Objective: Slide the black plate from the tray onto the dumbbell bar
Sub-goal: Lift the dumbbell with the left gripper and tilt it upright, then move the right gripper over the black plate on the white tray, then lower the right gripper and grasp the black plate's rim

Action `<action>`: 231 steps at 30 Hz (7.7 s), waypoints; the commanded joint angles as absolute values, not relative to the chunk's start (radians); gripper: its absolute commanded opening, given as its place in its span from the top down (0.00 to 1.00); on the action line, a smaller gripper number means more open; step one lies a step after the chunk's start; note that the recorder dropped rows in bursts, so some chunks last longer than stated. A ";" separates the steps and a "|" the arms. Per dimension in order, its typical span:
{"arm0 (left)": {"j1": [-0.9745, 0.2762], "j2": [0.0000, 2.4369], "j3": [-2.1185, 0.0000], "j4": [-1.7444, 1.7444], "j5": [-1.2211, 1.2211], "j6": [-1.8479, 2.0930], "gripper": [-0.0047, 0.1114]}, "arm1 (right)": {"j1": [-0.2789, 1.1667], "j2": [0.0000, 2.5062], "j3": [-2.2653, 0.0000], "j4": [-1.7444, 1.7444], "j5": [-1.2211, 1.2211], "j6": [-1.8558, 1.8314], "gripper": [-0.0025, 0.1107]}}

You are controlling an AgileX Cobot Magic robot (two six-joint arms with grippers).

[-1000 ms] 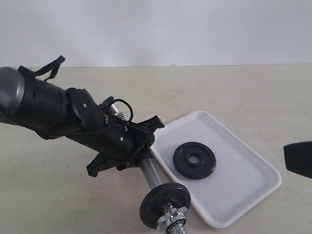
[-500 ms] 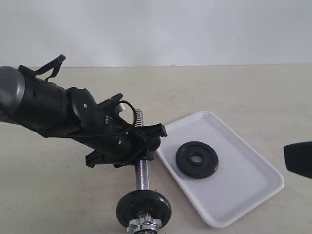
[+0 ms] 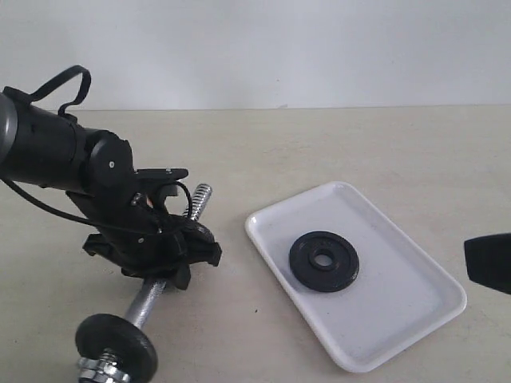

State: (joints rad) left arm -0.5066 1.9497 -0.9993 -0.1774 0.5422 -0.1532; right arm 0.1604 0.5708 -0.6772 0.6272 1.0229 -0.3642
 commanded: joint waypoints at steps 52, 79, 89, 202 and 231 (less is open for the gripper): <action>-0.505 1.556 -0.971 -0.119 0.597 0.199 0.92 | 0.160 0.571 -0.498 0.622 0.893 -0.430 0.36; -0.512 1.532 -0.848 -0.451 0.603 0.514 0.92 | 0.160 0.842 -0.502 0.719 0.706 -0.496 0.42; -0.512 1.532 -0.848 -0.453 0.592 0.524 0.92 | 0.160 0.989 -0.502 0.883 0.625 -0.703 0.42; -0.512 1.532 -0.848 -0.507 0.573 0.524 0.92 | 0.498 1.898 -1.110 0.170 0.566 -0.256 0.14; -0.512 1.532 -0.848 -0.507 0.552 0.524 0.92 | 0.500 2.047 -1.110 0.150 0.622 -0.245 0.14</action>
